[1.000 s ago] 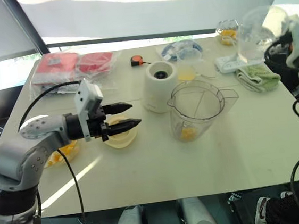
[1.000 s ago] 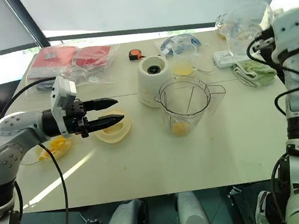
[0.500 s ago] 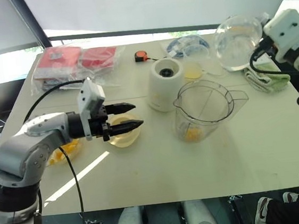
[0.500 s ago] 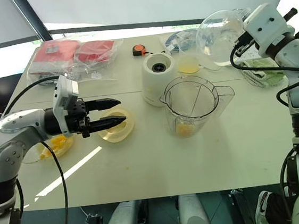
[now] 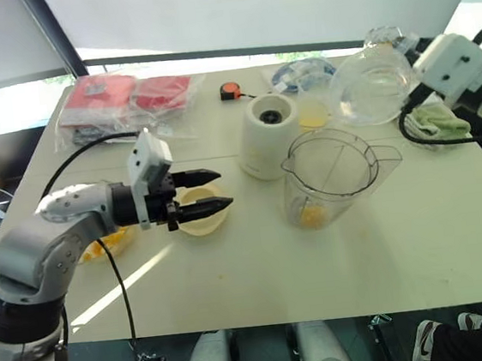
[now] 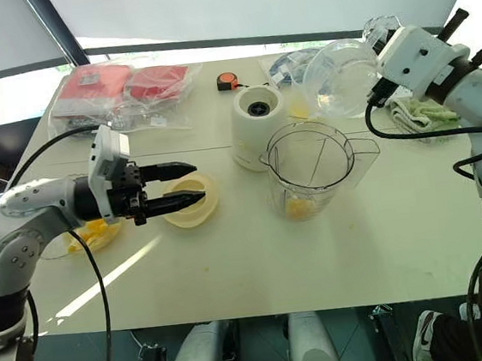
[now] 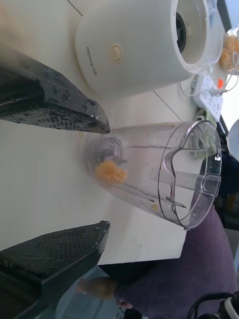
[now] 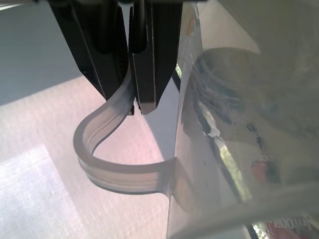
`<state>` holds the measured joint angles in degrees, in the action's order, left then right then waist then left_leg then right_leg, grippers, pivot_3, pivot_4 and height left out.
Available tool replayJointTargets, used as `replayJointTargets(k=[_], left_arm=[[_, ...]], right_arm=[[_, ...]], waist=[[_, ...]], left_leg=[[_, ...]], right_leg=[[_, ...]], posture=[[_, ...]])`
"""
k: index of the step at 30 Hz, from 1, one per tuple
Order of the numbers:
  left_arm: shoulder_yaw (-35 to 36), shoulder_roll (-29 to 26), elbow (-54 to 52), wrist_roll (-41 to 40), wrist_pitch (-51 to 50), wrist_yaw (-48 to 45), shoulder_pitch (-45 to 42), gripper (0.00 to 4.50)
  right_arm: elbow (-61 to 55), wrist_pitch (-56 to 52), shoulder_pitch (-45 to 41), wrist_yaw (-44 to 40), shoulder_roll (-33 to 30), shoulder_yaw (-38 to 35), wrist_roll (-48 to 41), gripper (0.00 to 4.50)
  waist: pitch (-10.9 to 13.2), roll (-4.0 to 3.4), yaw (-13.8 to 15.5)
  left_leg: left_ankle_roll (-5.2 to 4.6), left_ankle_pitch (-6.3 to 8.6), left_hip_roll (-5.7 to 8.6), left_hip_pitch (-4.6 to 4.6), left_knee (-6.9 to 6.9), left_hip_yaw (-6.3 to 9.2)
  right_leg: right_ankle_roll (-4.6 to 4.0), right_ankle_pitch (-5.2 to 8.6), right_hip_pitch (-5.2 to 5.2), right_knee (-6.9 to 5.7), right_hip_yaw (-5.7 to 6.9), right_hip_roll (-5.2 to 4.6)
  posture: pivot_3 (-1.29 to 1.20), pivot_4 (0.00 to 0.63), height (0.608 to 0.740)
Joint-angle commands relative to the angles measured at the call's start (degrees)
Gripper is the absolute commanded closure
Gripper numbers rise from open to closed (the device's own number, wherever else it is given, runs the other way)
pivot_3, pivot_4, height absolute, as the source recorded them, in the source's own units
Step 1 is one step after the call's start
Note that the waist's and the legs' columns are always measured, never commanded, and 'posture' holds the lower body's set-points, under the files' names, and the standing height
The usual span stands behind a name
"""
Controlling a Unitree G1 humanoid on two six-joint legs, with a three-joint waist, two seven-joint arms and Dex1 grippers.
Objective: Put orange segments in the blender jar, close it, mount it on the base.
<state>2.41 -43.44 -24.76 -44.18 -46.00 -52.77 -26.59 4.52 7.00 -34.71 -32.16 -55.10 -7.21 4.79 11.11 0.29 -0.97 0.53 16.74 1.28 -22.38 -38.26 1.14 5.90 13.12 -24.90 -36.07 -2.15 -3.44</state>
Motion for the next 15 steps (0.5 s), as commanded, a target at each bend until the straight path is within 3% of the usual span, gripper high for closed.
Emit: replayJointTargets(k=[1,15], left_arm=[[-0.4,0.2,-0.1,0.6,1.3,-0.5,-1.1,1.6],[-1.3,0.8,0.2,1.2,1.5,-1.3,-1.7,1.6]], right_arm=[[-2.7,3.7,-0.7,0.1,-2.0,-1.6,1.5,4.46],[-0.4,12.1,-1.0,1.5,-3.0,-1.2,7.6,4.46]], waist=[[0.0,0.0,0.0],[0.0,0.0,0.0]], left_leg=[[0.0,0.0,0.0,0.0,0.0,0.0],[0.02,-0.01,0.0,0.01,-0.01,0.0]], right_leg=[[0.0,0.0,0.0,0.0,0.0,0.0],[0.0,0.0,0.0,-0.04,0.0,0.0]], posture=[[0.0,0.15,0.74],[0.0,0.15,0.74]])
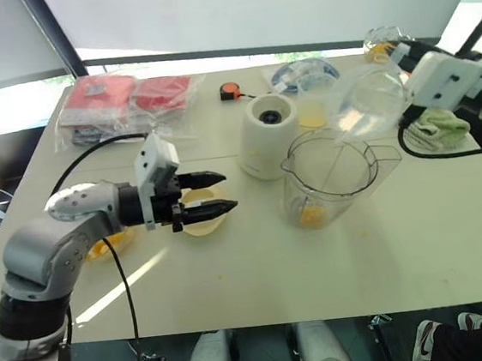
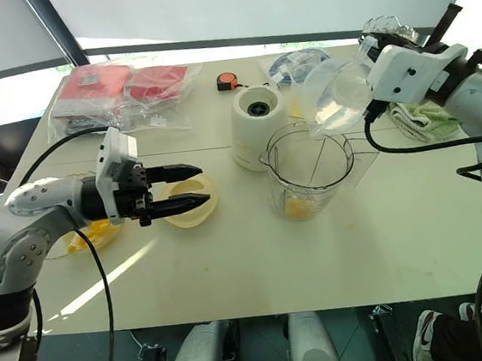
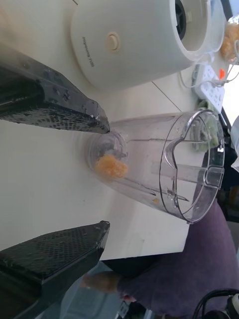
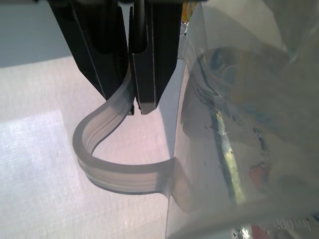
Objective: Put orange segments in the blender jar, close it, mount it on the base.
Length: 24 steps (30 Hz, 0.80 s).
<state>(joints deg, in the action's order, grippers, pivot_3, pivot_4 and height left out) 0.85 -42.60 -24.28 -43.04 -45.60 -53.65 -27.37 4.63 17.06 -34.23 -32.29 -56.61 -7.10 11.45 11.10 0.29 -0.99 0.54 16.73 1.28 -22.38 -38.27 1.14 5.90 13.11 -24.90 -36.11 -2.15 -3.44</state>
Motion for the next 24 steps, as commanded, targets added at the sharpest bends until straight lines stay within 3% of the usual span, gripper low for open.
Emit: replayJointTargets(k=[1,12,17,24], left_arm=[[0.2,0.1,-0.2,0.1,1.1,-0.5,-1.0,1.6],[0.1,0.7,0.0,0.8,1.3,-0.6,-1.2,1.6],[0.0,0.9,0.1,1.2,1.5,-0.7,-1.0,1.6],[-0.7,1.1,0.3,2.7,2.6,-0.9,-0.2,1.6]], right_arm=[[-0.2,2.7,-1.7,1.7,-1.6,-1.1,1.5,4.46],[1.9,5.6,-3.7,3.1,-1.0,-0.6,3.8,4.46],[1.1,-1.2,-3.1,1.6,1.2,-2.1,-1.5,4.46],[-5.4,-24.9,2.4,-0.8,6.6,-9.7,-16.7,4.46]], waist=[[0.0,0.0,0.0],[0.0,0.0,0.0],[0.0,0.02,0.0],[0.0,0.02,0.3]], left_leg=[[0.01,0.0,0.0,0.0,0.0,0.0],[0.07,-0.04,0.0,0.03,-0.01,0.0],[0.07,-0.04,0.0,0.03,-0.03,0.01],[0.07,-0.04,0.0,0.03,-0.04,0.1]], right_leg=[[0.0,0.0,0.0,0.0,0.0,0.0],[-0.01,-0.01,0.0,-0.05,0.0,0.0],[-0.01,-0.01,0.03,-0.05,-0.01,0.0],[-0.01,-0.01,0.09,-0.06,0.03,0.01]], posture=[[0.0,0.15,0.74],[0.0,0.15,0.74],[0.0,0.15,0.74],[0.0,0.15,0.74]])
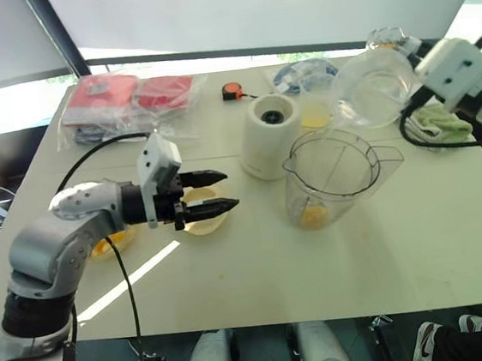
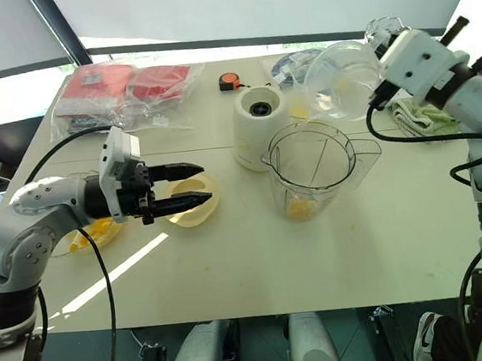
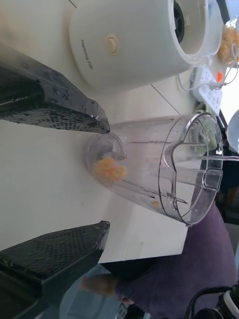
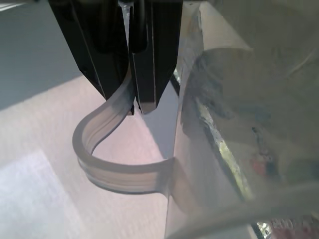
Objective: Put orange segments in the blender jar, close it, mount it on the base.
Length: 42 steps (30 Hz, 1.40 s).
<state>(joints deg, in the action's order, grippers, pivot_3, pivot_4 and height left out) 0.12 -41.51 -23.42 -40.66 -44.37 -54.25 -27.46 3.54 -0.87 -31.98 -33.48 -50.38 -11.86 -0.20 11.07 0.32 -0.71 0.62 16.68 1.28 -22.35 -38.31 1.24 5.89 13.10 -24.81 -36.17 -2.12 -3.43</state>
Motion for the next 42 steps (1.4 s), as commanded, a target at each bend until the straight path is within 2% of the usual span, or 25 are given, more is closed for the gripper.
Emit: replayJointTargets(k=[1,7,13,20,28,36,42], left_arm=[[0.0,0.1,-0.5,0.4,1.4,-0.3,-0.1,1.6],[0.1,0.2,-0.2,0.7,1.6,-0.3,0.2,1.6],[0.6,0.5,-0.5,0.0,1.2,0.2,0.8,1.6],[-0.3,1.1,-1.5,0.5,1.3,1.4,1.9,1.6],[-0.7,1.5,-4.5,0.3,0.8,3.9,5.0,1.6],[-0.8,3.1,-6.2,-0.2,0.0,6.7,5.9,1.6],[-0.7,3.6,-7.3,-0.6,-0.3,8.1,6.5,1.6]], right_arm=[[-5.1,-10.2,0.5,1.2,1.0,-6.1,-6.5,4.46],[-8.5,-24.9,1.4,11.7,7.4,-15.3,-12.0,4.46],[-10.9,-27.8,2.0,24.0,14.1,-24.1,-13.5,4.46],[-8.5,-20.8,10.3,34.9,20.4,-25.3,-7.8,4.46],[-0.5,-13.7,16.6,39.7,26.1,-21.9,-5.2,4.46],[17.2,-1.6,11.5,47.9,28.1,-20.6,-3.4,4.46],[27.2,3.0,8.7,47.9,27.9,-19.5,-4.8,4.46]], waist=[[0.0,-0.01,0.0],[0.0,-0.01,-0.1],[0.0,-0.04,-0.1],[-0.1,-0.06,-0.2],[-0.1,-0.08,-0.6],[-0.1,-0.08,-0.9],[-0.1,-0.07,-1.9]], left_leg=[[0.0,0.0,0.01,0.0,0.0,-0.01],[0.0,0.0,0.02,0.02,-0.02,-0.01],[0.0,-0.01,0.01,0.04,-0.02,-0.01],[0.0,-0.01,0.01,0.05,-0.02,-0.03],[-0.03,-0.05,-0.01,0.31,-0.01,-0.16],[-0.06,-0.07,-0.05,0.91,0.0,-0.52],[-0.06,-0.06,-0.07,0.92,0.06,-0.59]], right_leg=[[0.0,0.0,0.0,0.0,-0.01,-0.01],[0.02,-0.01,0.0,-0.07,-0.01,0.0],[0.01,-0.02,0.0,-0.09,-0.01,0.03],[0.02,-0.02,0.01,-0.09,-0.03,0.04],[0.02,-0.02,0.15,-0.13,-0.22,0.12],[-0.01,-0.01,0.59,-0.14,-0.58,0.21],[0.01,-0.02,0.59,-0.09,-0.66,0.22]], posture=[[0.0,0.15,0.74],[0.0,0.15,0.74],[0.0,0.15,0.74],[0.0,0.15,0.74],[0.0,0.15,0.74],[0.0,0.15,0.74],[0.0,0.15,0.74]])
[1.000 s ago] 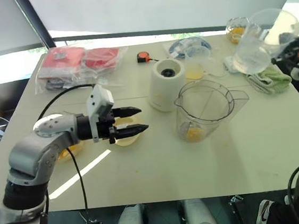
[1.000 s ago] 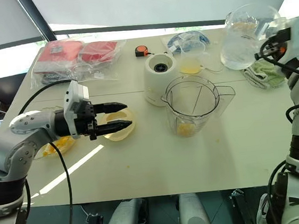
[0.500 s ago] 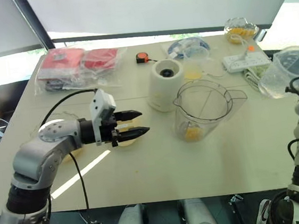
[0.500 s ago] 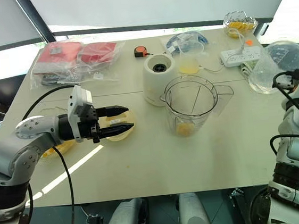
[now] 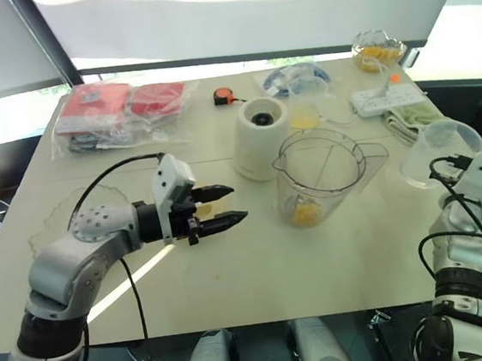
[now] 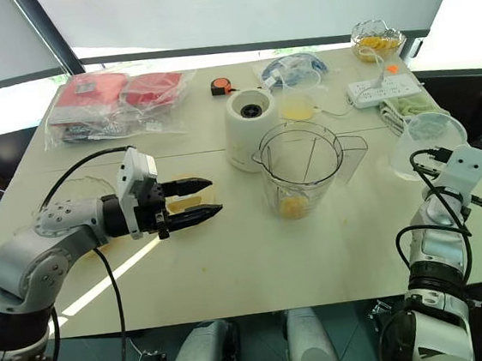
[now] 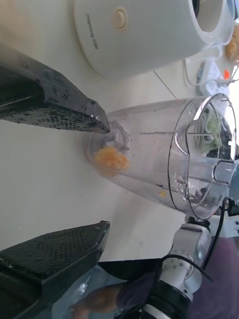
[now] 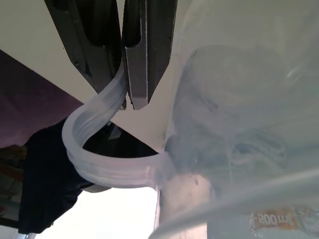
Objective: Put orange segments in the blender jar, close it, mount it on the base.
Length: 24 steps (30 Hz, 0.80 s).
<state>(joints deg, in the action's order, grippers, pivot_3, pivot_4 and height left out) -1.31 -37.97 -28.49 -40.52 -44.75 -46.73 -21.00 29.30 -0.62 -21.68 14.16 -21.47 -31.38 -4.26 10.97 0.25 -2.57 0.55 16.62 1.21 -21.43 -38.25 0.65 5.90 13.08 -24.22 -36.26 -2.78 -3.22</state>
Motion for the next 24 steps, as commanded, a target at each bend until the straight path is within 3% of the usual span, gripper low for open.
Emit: replayJointTargets(k=[1,9,12,19,24], left_arm=[[0.7,0.2,-2.2,-0.6,0.1,0.9,0.2,1.6],[0.9,1.4,-2.6,-1.8,-0.4,2.4,-0.4,1.6],[1.3,1.5,-2.6,-2.2,-0.7,2.6,-1.1,1.6],[1.1,1.0,-2.4,-2.0,-0.5,2.3,-1.1,1.6],[0.8,0.9,-2.2,-1.5,-0.1,2.0,-1.0,1.6]], right_arm=[[2.5,2.8,-1.8,0.4,-0.9,-0.1,-1.2,4.46],[6.8,3.7,-2.2,2.2,-0.4,1.3,-1.9,4.46],[7.1,3.5,-2.2,2.7,-0.2,1.9,-2.0,3.64],[5.8,2.4,-0.8,4.6,0.1,2.3,-1.7,0.11],[-0.1,0.6,3.0,5.0,1.8,2.8,-2.0,0.05]], waist=[[0.0,0.0,0.0],[0.0,0.0,-0.1],[0.0,0.0,-0.1],[0.0,0.02,-0.3],[0.0,0.02,-0.2]], left_leg=[[0.0,0.0,0.0,0.0,0.01,0.0],[0.0,0.0,0.0,0.02,0.02,-0.04],[0.0,0.0,0.0,0.02,0.02,-0.04],[0.0,0.0,-0.02,0.03,0.02,-0.06],[0.0,0.0,-0.04,0.03,0.02,-0.05]], right_leg=[[0.0,0.0,0.0,0.0,0.0,0.0],[0.0,0.0,-0.01,0.0,-0.05,0.01],[0.01,-0.01,-0.01,0.0,-0.05,0.01],[0.01,-0.01,-0.01,0.01,-0.07,0.04],[0.01,-0.01,-0.01,0.01,-0.08,0.06]], posture=[[0.0,0.15,0.74],[0.0,0.15,0.74],[0.0,0.15,0.74],[0.0,0.15,0.74],[0.0,0.15,0.74]])
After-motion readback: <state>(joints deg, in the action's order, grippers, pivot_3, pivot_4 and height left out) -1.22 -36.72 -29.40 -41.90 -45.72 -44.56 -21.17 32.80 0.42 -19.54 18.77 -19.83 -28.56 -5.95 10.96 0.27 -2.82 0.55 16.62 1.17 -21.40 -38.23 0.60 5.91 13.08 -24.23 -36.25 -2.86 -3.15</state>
